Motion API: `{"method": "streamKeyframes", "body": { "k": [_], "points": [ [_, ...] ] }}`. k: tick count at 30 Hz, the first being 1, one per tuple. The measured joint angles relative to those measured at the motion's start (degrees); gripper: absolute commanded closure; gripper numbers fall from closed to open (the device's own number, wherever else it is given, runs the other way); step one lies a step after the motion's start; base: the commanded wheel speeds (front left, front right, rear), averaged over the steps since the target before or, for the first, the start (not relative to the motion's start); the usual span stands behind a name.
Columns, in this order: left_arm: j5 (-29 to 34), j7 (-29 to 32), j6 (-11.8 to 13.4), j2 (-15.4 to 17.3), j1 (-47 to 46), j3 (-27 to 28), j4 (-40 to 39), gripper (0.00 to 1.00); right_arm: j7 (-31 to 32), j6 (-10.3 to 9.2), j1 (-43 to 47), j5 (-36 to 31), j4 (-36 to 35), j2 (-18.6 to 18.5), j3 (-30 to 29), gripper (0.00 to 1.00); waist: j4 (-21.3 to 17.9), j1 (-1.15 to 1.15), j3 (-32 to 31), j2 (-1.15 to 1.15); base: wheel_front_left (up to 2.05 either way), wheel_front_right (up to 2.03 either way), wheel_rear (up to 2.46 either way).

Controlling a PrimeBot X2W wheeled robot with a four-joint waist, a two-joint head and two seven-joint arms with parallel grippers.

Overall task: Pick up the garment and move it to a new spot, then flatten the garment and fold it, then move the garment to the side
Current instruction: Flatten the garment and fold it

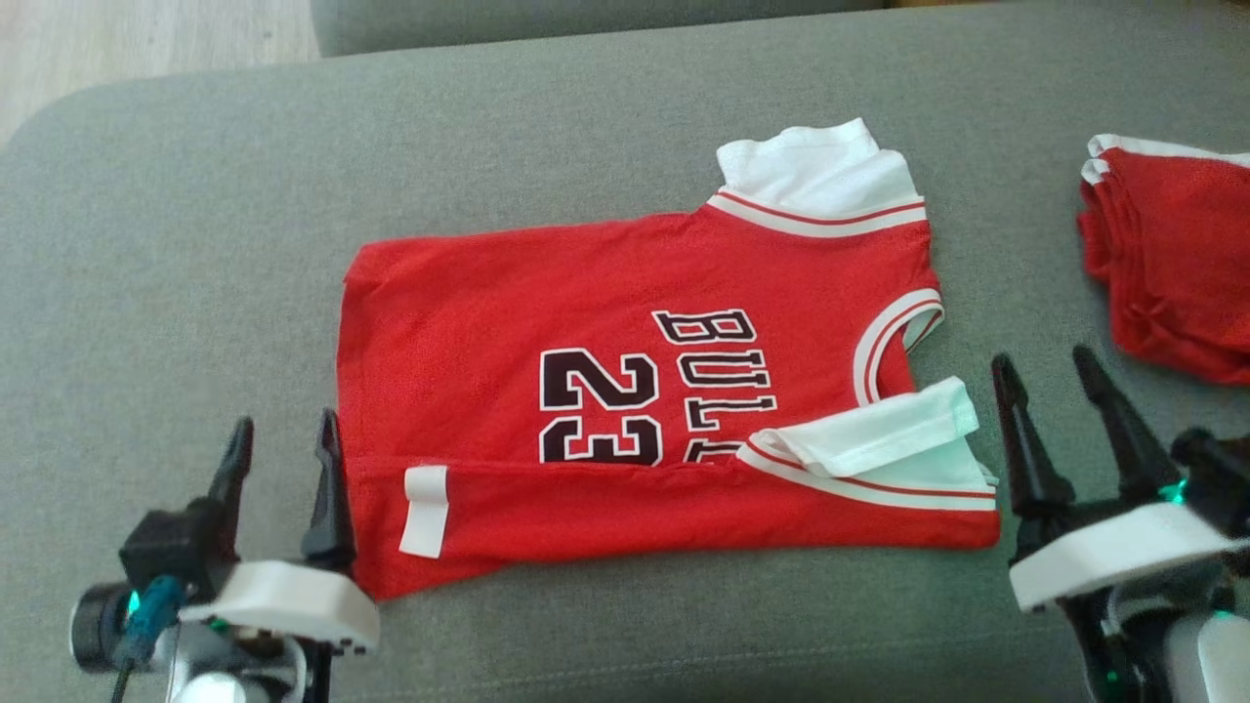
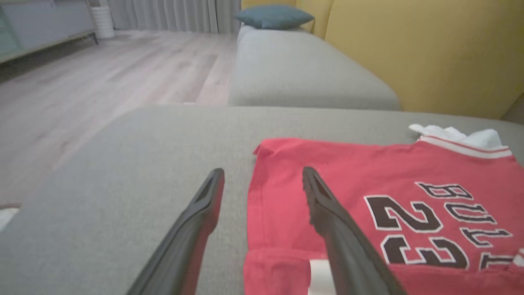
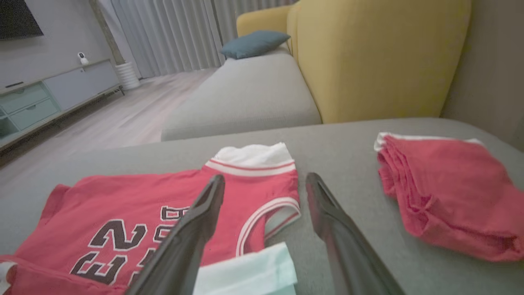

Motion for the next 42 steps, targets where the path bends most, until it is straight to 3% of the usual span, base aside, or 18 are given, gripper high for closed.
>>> {"method": "streamKeyframes", "body": {
  "k": [15, 22, 31, 39, 40, 41, 42],
  "points": [
    [1.8, -1.5, 1.5, 0.2, -1.5, -0.2, -1.6, 0.0, 1.5, 0.0, -2.1, -1.0, -4.5, 0.1, 1.3, 0.0, -1.0, 0.0, 0.0, 0.0, 0.0, 0.0, 0.0],
    [-1.4, 4.5, -3.2, 0.4, -14.4, -1.8, 5.4, 0.0, 1.5, 0.0, -5.1, -0.9, -5.1, 0.2, 1.7, 0.0, -1.0, 0.0, 3.7, 0.0, 0.0, 0.0, 0.0],
    [-6.0, 15.5, -9.8, 3.0, -35.9, -1.1, 28.0, 0.0, 0.5, 0.0, -8.6, 0.1, -3.0, 0.2, 3.9, 0.0, -3.4, 0.0, 8.4, 0.0, 0.0, 0.0, 0.0],
    [-7.3, 22.3, -14.1, 4.8, -44.5, -1.4, 44.7, 0.0, -0.6, 0.0, -9.1, 1.1, -0.5, 0.2, 4.6, 0.0, -6.3, 0.0, 10.9, 0.0, 0.0, 0.0, 0.0],
    [-7.3, 22.7, -14.9, 4.9, -45.0, -1.9, 45.5, 0.05, -0.6, 0.0, -9.4, 1.1, -0.3, 0.2, 4.5, 0.0, -6.5, 0.0, 11.1, 0.0, 0.0, 0.0, 0.0],
    [-7.3, 23.1, -15.7, 5.1, -45.7, -2.1, 46.1, 0.51, -0.8, 0.0, -9.6, 1.1, -0.1, 0.2, 4.4, 0.0, -6.6, 0.0, 11.2, 0.0, 0.0, 0.0, 0.0],
    [-7.3, 23.5, -16.3, 5.2, -46.5, -2.5, 46.8, 0.82, -1.0, 0.0, -9.8, 1.1, 0.0, 0.2, 4.2, 0.0, -6.7, 0.0, 11.4, 0.0, 0.0, 0.0, 0.0]
  ]
}}
